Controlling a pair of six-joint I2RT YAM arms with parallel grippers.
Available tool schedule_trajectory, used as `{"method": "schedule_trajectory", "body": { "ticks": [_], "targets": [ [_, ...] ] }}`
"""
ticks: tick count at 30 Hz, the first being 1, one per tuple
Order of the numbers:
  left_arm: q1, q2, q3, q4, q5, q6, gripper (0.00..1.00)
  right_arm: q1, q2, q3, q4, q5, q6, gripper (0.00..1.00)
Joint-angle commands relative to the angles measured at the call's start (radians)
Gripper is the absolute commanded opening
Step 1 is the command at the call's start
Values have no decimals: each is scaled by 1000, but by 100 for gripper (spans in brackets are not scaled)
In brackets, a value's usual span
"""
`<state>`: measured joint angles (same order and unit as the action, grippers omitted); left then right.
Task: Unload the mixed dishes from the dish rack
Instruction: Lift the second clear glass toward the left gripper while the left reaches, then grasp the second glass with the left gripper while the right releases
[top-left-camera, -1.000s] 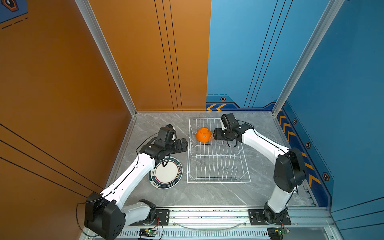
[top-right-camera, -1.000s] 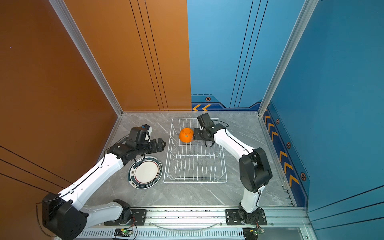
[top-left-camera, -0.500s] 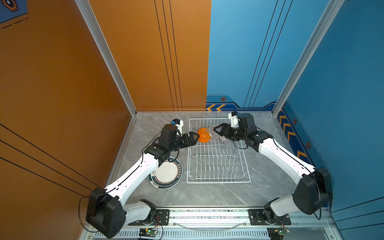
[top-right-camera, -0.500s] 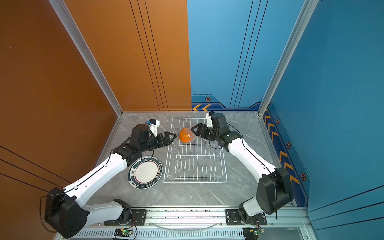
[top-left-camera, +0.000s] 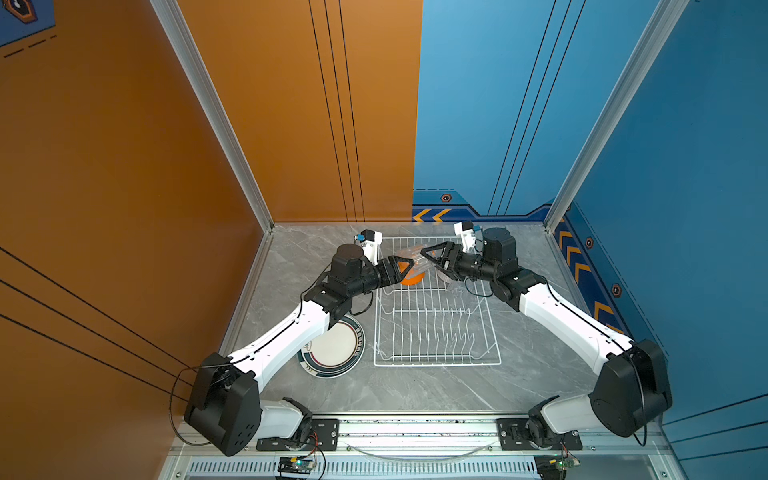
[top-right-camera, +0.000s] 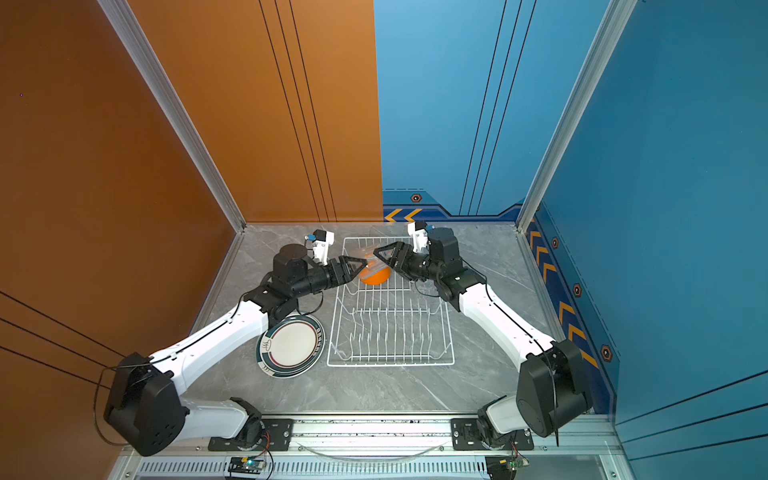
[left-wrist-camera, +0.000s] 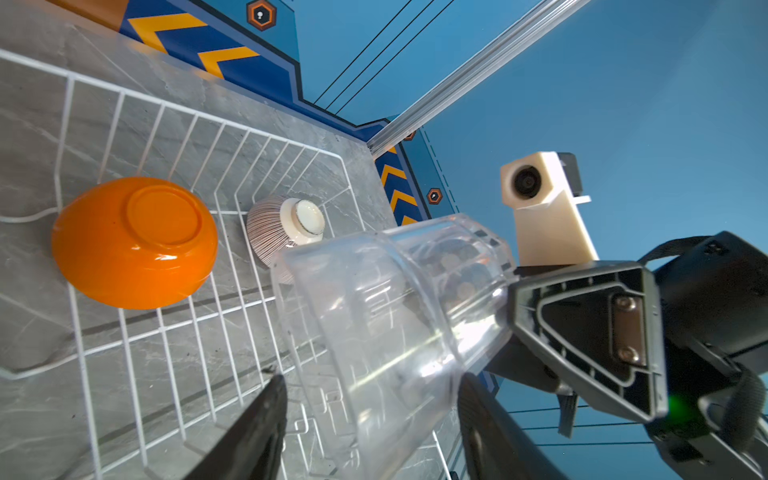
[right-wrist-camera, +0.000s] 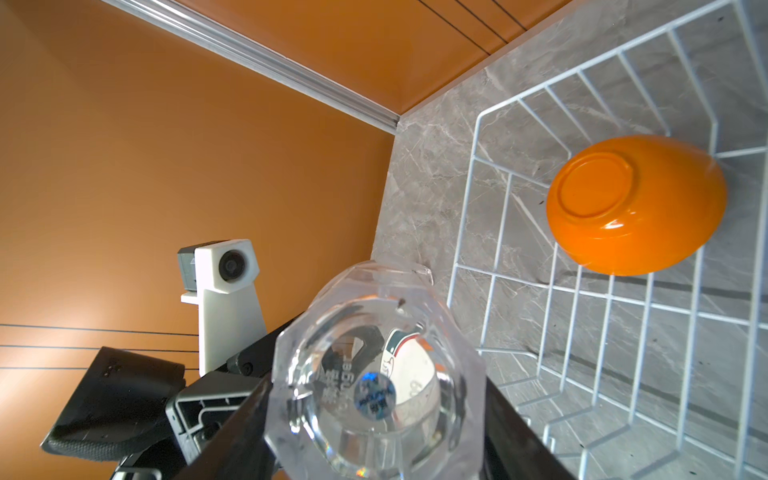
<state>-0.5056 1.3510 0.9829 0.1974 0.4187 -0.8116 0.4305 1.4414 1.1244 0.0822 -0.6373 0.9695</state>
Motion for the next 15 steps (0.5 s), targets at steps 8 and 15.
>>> {"method": "schedule_trajectory", "body": {
  "ticks": [8,15],
  "targets": [
    [-15,26,7,177,71,-41,44,2,-6,-22,176,-80,91,53],
    [-14,28,2,183,36,-40,29,5,-6,-30,167,-83,90,54]
  ]
}}
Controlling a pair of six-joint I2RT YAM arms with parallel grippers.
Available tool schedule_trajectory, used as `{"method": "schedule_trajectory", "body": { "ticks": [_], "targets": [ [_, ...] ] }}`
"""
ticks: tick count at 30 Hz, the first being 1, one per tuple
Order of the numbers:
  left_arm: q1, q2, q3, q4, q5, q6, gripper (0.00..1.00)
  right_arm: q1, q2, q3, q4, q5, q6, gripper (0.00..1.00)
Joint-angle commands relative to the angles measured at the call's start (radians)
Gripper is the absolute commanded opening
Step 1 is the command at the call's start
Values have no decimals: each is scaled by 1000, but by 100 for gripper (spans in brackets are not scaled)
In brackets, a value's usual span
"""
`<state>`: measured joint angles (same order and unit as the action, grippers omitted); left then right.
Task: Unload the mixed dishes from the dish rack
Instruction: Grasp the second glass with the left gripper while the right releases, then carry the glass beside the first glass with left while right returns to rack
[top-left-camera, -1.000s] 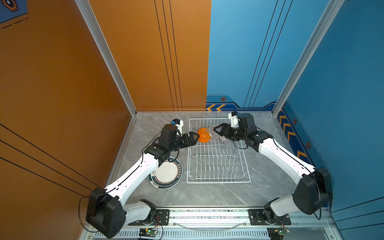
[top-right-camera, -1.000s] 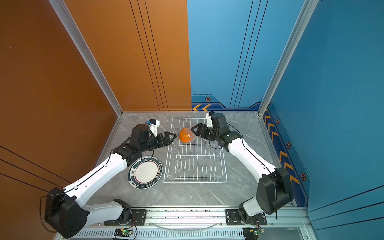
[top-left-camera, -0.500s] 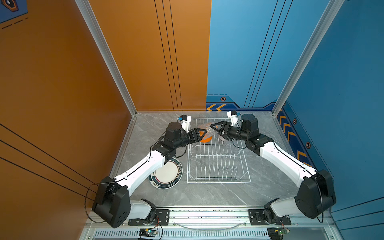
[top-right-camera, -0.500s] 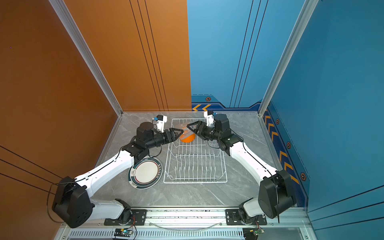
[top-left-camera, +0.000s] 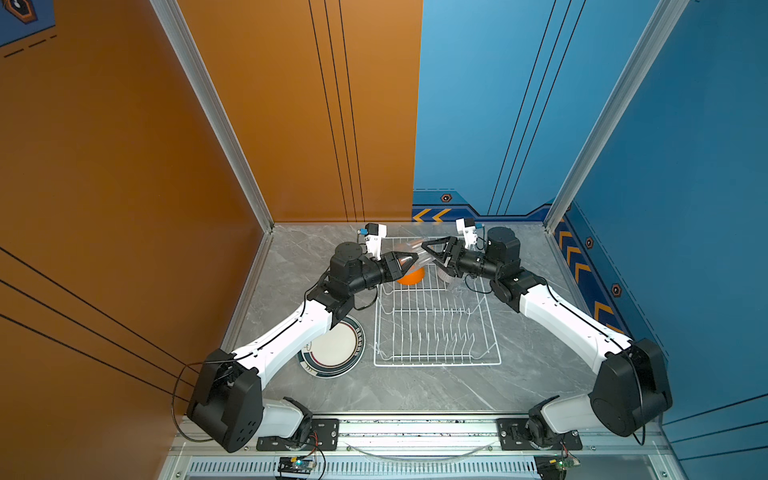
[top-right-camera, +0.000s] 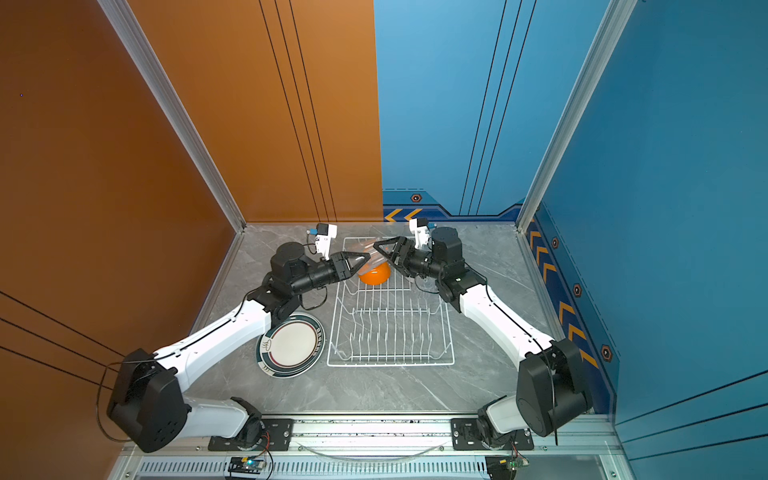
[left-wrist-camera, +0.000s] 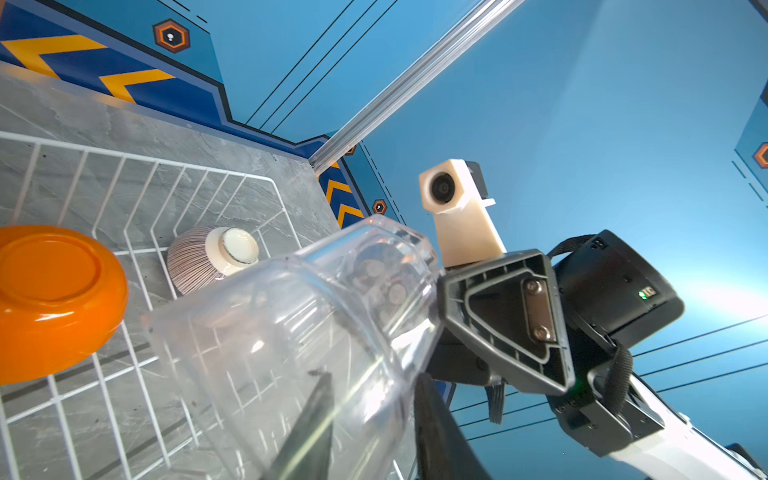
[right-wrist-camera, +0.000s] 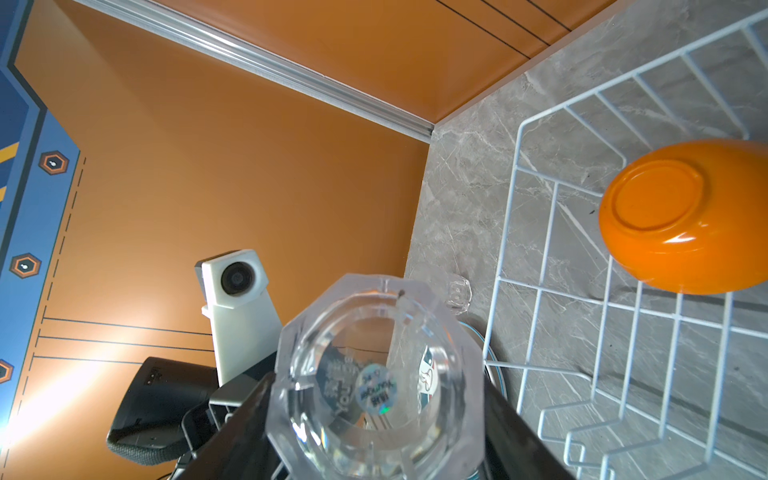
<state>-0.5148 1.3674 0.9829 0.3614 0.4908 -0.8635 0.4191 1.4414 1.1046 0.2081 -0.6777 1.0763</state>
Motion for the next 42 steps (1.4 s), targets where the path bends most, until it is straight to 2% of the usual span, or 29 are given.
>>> {"method": "schedule_trajectory", "body": {
  "ticks": [1,3,4,6,10,11,14,18,21,24,27,34,39,42],
  "targets": [
    [-5,13,1,19,-42,13,27,14,-4,-12,43,-43,-16,54],
    [-3,18,3,12,-51,14,24,10,2,-18,55,-51,-8,55],
    [-4,21,2,7,-59,16,17,7,6,-23,66,-54,2,55],
    [-3,23,3,2,-62,21,11,3,11,-37,103,-63,25,55],
    [-2,18,8,-31,-79,41,8,-4,16,-53,136,-68,47,61],
    [-3,15,8,-44,-86,50,1,-7,15,-56,137,-66,48,62],
    [-2,4,10,-85,-107,69,0,-18,17,-65,162,-70,69,70],
    [-1,-10,10,-104,-118,74,0,-38,22,-88,234,-80,115,72],
    [-1,-20,23,-155,-135,105,0,-50,13,-90,209,-67,98,78],
    [1,-30,40,-257,-177,146,0,-61,-7,-91,148,-43,50,82],
    [5,-44,71,-328,-207,185,0,-69,-39,-79,19,7,-50,87],
    [29,-100,149,-653,-361,331,0,-73,-136,-18,-396,266,-346,91],
    [87,-130,190,-851,-470,392,0,-77,-205,-43,-496,394,-431,93],
    [161,-106,194,-904,-425,394,0,-81,-235,-78,-514,433,-449,94]
  ]
}}
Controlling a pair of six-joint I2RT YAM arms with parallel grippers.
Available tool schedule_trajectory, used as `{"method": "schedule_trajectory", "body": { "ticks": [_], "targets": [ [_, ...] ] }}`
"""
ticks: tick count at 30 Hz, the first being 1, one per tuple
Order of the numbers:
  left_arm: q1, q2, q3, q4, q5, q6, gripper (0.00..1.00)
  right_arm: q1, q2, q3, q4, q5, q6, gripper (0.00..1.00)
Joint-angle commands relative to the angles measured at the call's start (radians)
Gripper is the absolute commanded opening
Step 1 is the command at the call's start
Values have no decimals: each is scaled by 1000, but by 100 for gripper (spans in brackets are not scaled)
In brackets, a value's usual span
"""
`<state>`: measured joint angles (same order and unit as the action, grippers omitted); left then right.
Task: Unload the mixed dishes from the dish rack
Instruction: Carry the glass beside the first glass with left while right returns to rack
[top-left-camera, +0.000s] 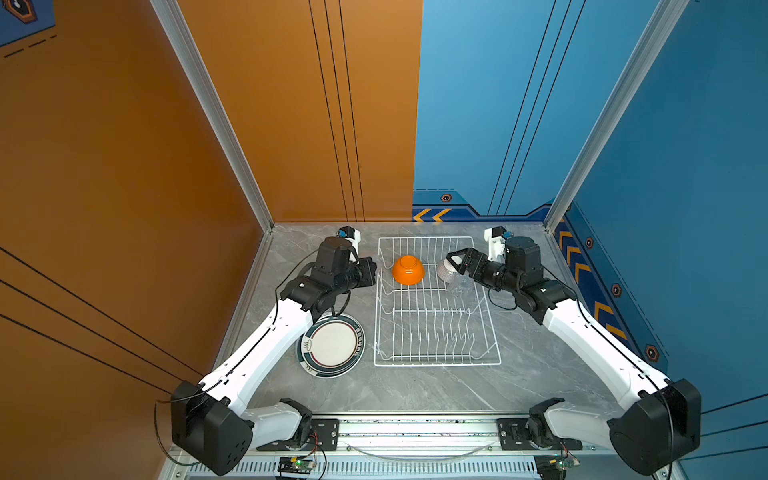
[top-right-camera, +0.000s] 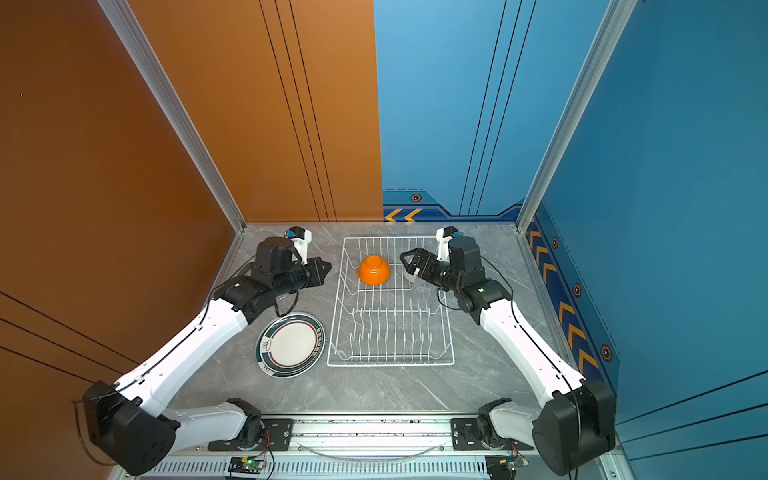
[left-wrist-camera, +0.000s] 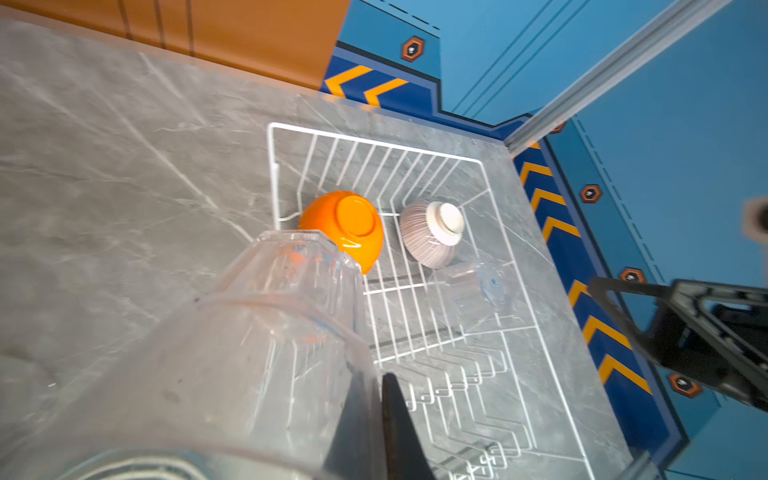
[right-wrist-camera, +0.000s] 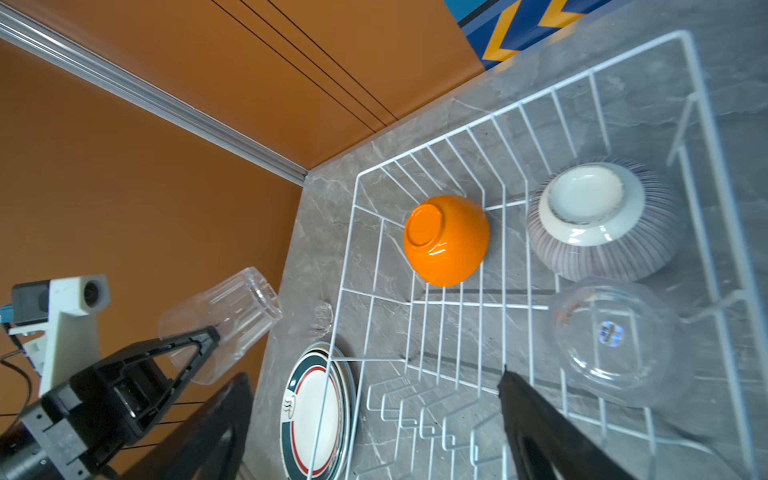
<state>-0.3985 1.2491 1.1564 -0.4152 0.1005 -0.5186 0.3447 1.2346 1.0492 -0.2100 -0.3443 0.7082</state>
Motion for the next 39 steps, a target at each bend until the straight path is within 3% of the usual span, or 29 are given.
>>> {"method": "schedule_trajectory", "body": {
  "ticks": [1,20,27,34,39],
  "targets": [
    [64,25,21,-134,-16,49,0,-9,-40,-36,-95,108,-82,94],
    [54,327,168,-309,-146,158,0,-33,-108,-127,-184,161,-172,97],
    [57,398,184,-327,-161,180,0,-44,-8,-51,-258,212,-246,98],
    [66,487,225,-375,-165,196,0,-38,122,48,-261,168,-261,97],
    [67,535,242,-393,-166,201,0,-18,181,80,-263,197,-277,96]
  ]
}}
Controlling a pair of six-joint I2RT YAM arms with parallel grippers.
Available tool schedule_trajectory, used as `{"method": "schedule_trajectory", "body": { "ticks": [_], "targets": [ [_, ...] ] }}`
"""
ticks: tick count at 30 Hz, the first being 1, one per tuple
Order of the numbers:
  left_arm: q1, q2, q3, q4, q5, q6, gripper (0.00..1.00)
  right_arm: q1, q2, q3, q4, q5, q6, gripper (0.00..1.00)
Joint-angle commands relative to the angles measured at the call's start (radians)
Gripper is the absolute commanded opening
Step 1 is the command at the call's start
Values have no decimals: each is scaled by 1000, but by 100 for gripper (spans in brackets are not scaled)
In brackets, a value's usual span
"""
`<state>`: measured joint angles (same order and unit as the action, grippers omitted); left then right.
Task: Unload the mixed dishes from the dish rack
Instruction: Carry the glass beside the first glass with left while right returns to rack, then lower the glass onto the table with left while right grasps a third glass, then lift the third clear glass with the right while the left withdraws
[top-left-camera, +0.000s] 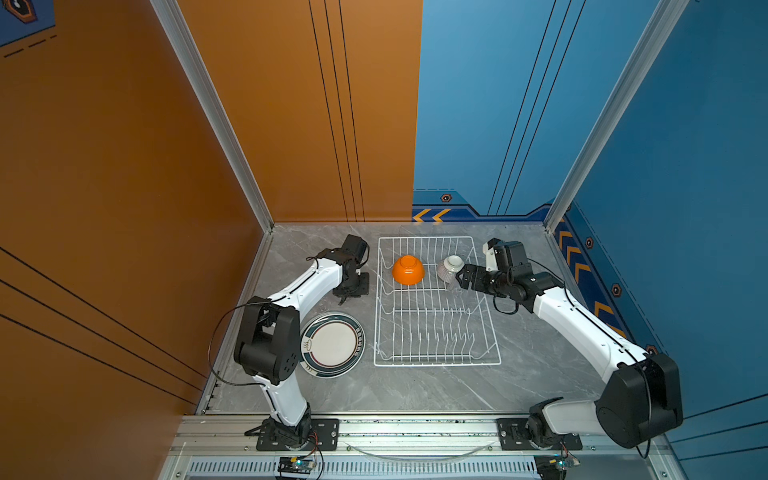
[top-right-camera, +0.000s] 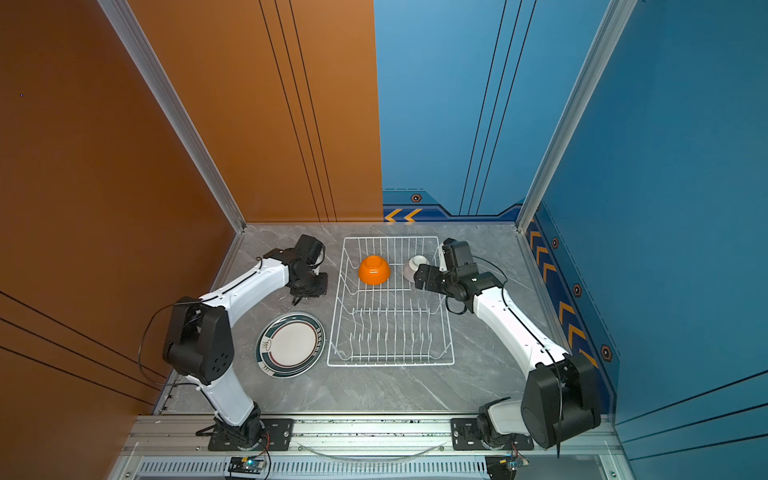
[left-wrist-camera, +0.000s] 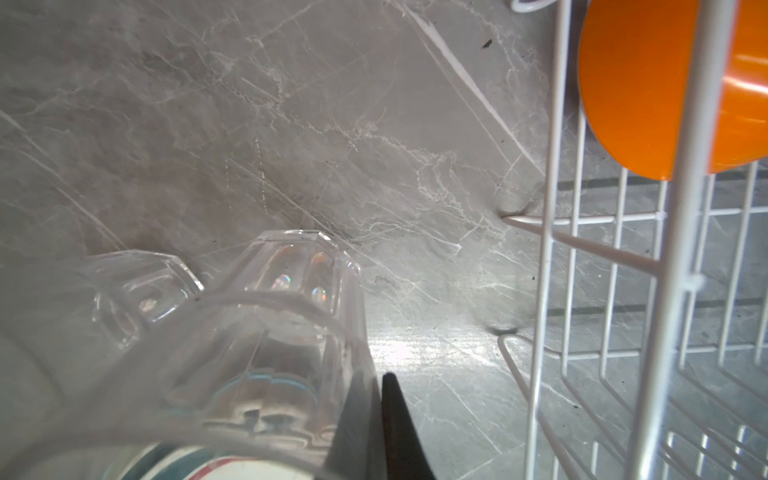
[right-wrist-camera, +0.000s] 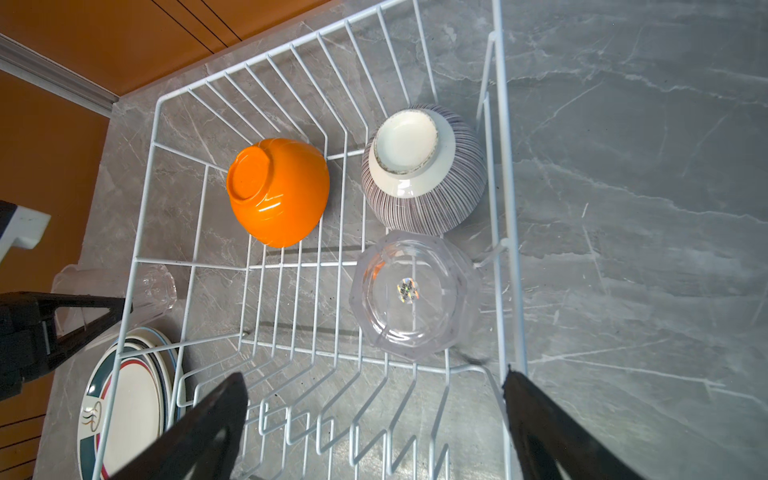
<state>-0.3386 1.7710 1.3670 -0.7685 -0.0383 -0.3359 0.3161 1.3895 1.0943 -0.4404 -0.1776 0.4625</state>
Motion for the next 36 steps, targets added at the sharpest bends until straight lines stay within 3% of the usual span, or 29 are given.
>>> {"method": "schedule_trajectory", "body": {
  "ticks": [1,6,10,15,16,23,32,36],
  "targets": [
    [8,19,32,-39,-28,17,0,13,34,39,-34,35,-33,96],
    [11,31,38,-42,0,20,11,21,74,48,-39,69,-45,96],
    [11,8,35,-42,2,14,42,22,107,57,-43,72,-50,96],
    [4,-69,21,-40,-9,-1,93,28,140,74,-53,81,-51,93],
    [3,-87,18,-41,-13,-3,98,29,145,78,-56,82,-51,93],
    [-9,-266,-73,-7,-74,-17,98,38,203,108,-61,93,-49,87],
    [-33,-541,-291,181,-6,-95,98,75,310,188,-97,159,-57,80],
    [-37,-595,-325,199,8,-112,98,102,364,249,-139,200,-75,75]
  ]
}}
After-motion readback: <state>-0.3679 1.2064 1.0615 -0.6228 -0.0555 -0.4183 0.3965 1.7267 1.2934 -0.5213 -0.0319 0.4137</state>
